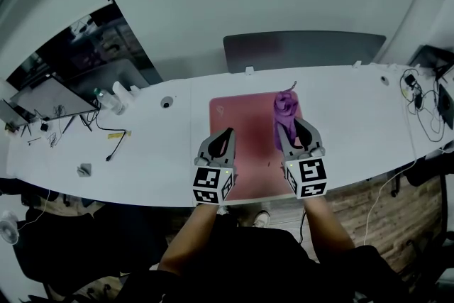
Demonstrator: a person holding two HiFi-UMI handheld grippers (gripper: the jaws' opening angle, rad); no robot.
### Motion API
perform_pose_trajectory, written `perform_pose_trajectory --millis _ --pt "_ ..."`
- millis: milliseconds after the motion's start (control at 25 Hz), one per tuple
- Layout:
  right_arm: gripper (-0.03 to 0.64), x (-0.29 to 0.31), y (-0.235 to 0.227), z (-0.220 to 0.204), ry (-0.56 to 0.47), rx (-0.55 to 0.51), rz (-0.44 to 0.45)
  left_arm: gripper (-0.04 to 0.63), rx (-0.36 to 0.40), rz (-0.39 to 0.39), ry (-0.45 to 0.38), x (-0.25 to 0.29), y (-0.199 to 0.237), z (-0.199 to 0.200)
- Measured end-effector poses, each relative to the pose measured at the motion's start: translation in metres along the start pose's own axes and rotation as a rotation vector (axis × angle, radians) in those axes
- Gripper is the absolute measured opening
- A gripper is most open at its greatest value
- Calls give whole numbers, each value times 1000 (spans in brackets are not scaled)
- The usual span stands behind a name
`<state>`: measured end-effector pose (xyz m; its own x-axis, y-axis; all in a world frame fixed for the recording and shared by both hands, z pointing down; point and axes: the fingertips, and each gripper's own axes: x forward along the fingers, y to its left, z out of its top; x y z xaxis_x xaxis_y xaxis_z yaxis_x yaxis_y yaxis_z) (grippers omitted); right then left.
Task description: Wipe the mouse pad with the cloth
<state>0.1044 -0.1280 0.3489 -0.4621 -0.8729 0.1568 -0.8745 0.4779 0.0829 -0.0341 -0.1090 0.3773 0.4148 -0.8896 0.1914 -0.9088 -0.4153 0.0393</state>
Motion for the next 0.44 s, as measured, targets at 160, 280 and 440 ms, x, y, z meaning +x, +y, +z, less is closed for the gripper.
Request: perform_pose_trajectory --millis 160,280,440 --pt "117 1 2 0 -4 -9 1 23 5 2 -1 -1 1 1" --pt "117 3 2 -2 -6 -5 3 23 6 6 0 -3 3 1" --pt "117 7 0 -9 -3 5 2 23 -2 13 3 -4 4 -1"
